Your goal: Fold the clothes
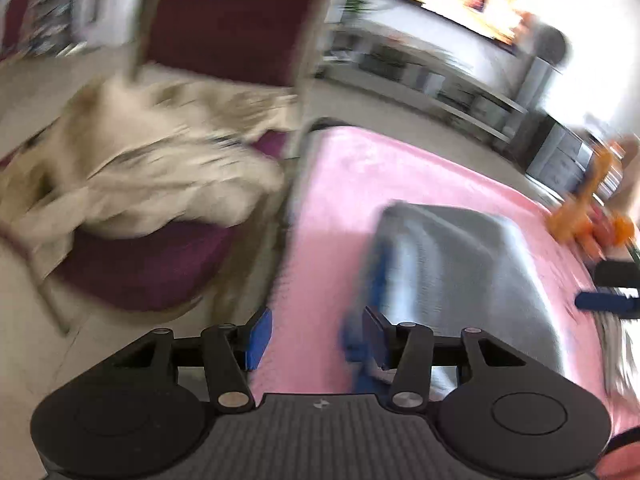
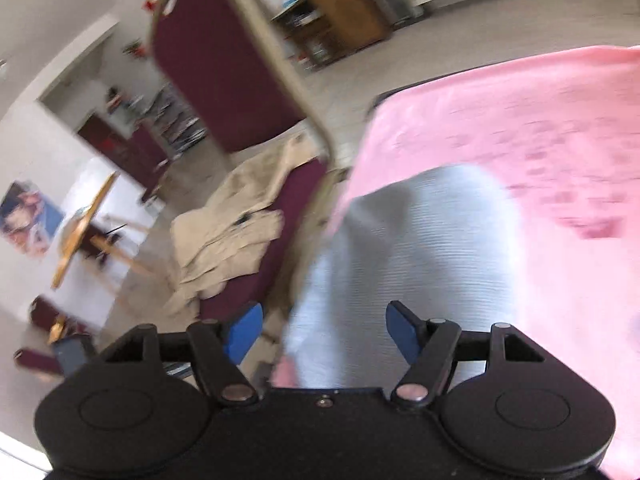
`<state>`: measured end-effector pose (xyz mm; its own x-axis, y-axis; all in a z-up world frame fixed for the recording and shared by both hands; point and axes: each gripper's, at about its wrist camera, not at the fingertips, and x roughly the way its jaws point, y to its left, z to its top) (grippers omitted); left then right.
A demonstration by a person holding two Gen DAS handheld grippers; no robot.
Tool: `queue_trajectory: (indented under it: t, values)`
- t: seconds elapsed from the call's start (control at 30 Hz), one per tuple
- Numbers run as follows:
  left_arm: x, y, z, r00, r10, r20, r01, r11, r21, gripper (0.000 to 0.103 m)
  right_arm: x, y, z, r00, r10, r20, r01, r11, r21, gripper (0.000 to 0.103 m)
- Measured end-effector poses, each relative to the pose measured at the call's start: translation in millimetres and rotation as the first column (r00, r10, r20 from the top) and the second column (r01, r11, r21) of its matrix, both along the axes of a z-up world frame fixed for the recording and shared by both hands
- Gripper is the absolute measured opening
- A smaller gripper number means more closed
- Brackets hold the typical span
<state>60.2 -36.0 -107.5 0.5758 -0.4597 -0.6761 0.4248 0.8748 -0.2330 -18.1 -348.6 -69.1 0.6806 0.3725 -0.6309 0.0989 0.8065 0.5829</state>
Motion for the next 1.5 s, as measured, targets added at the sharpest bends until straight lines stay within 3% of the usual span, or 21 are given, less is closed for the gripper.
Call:
queue_trajectory:
  t: [0.07, 0.13, 0.2, 0.3, 0.4, 0.47, 0.53, 0.63, 0.7, 0.83, 0.9, 1.0, 1.1, 1.2, 1.27, 1.4, 1.5]
  values:
    - [-3, -24, 2, 0.996, -0.093, -0.003, 0.093, 0.996, 0.001, 0.047, -11, -15, 0, 0.998, -0.06, -0.015, 0.059, 0.996, -0.06, 0.063]
    - [-4, -54, -5, 0.988, -0.155, -0.012, 0.156, 0.983, 0.095, 0.048, -15, -19, -7, 0.995, -0.099, -0.024, 0.095, 0.984, -0.151, 0.027]
    - [-5, -83, -18, 0.981, -0.192, -0.031, 0.194, 0.955, 0.222, 0.047, -13, -15, -17, 0.995, -0.093, -0.033, 0.085, 0.977, -0.194, 0.024]
    - [-4, -105, -45, 0.984, -0.164, -0.063, 0.175, 0.884, 0.433, 0.047, -3, 7, -38, 0.998, -0.033, -0.06, 0.015, 0.964, -0.265, 0.023]
    - [-2, -111, -58, 0.988, -0.131, -0.078, 0.152, 0.835, 0.528, 0.055, 9, 26, -71, 0.986, -0.016, -0.169, -0.055, 0.913, -0.405, 0.022]
    - [3, -105, -59, 0.988, -0.116, -0.103, 0.153, 0.847, 0.509, 0.055, 11, 27, -81, 0.982, -0.028, -0.185, -0.053, 0.907, -0.418, 0.024]
    - [6, -94, -51, 0.987, -0.104, -0.119, 0.147, 0.883, 0.445, 0.054, 6, 26, -79, 0.984, -0.034, -0.176, -0.041, 0.913, -0.406, 0.025]
    - [2, -69, -25, 0.989, -0.123, -0.076, 0.14, 0.948, 0.285, 0.049, -3, 10, -57, 0.988, -0.043, -0.15, -0.011, 0.938, -0.346, 0.028]
    - [-3, -56, -6, 0.989, -0.148, -0.017, 0.148, 0.971, 0.186, 0.05, -9, -3, -38, 0.993, -0.059, -0.106, 0.024, 0.951, -0.308, 0.033]
    - [7, -59, 19, 0.986, -0.146, 0.077, 0.14, 0.987, 0.08, 0.051, -6, -28, -8, 0.993, -0.122, 0.008, 0.12, 0.964, -0.239, 0.034]
    - [19, -75, 24, 0.985, -0.141, 0.102, 0.136, 0.989, 0.055, 0.049, 9, -37, -3, 0.985, -0.165, 0.047, 0.171, 0.961, -0.218, 0.03]
    - [37, -106, 22, 0.98, -0.151, 0.129, 0.151, 0.988, 0.007, 0.047, 39, -39, -14, 0.979, -0.203, 0.026, 0.204, 0.956, -0.21, 0.023]
    - [59, -137, 4, 0.977, -0.163, 0.136, 0.157, 0.986, 0.055, 0.046, 69, -33, -30, 0.973, -0.229, -0.018, 0.218, 0.948, -0.232, 0.023]
    - [79, -159, -26, 0.986, -0.138, 0.092, 0.114, 0.967, 0.226, 0.039, 99, -28, -51, 0.965, -0.25, -0.08, 0.222, 0.94, -0.26, 0.024]
    - [92, -163, -47, 0.995, -0.082, 0.053, 0.062, 0.948, 0.311, 0.038, 115, -23, -65, 0.96, -0.249, -0.127, 0.197, 0.926, -0.321, 0.03]
    - [108, -158, -58, 1.0, -0.01, 0.021, 0.002, 0.941, 0.338, 0.043, 142, -11, -86, 0.957, -0.229, -0.178, 0.143, 0.906, -0.398, 0.033]
    - [117, -148, -61, 0.999, 0.022, -0.032, -0.012, 0.956, 0.294, 0.051, 147, -4, -91, 0.956, -0.238, -0.17, 0.14, 0.883, -0.447, 0.035]
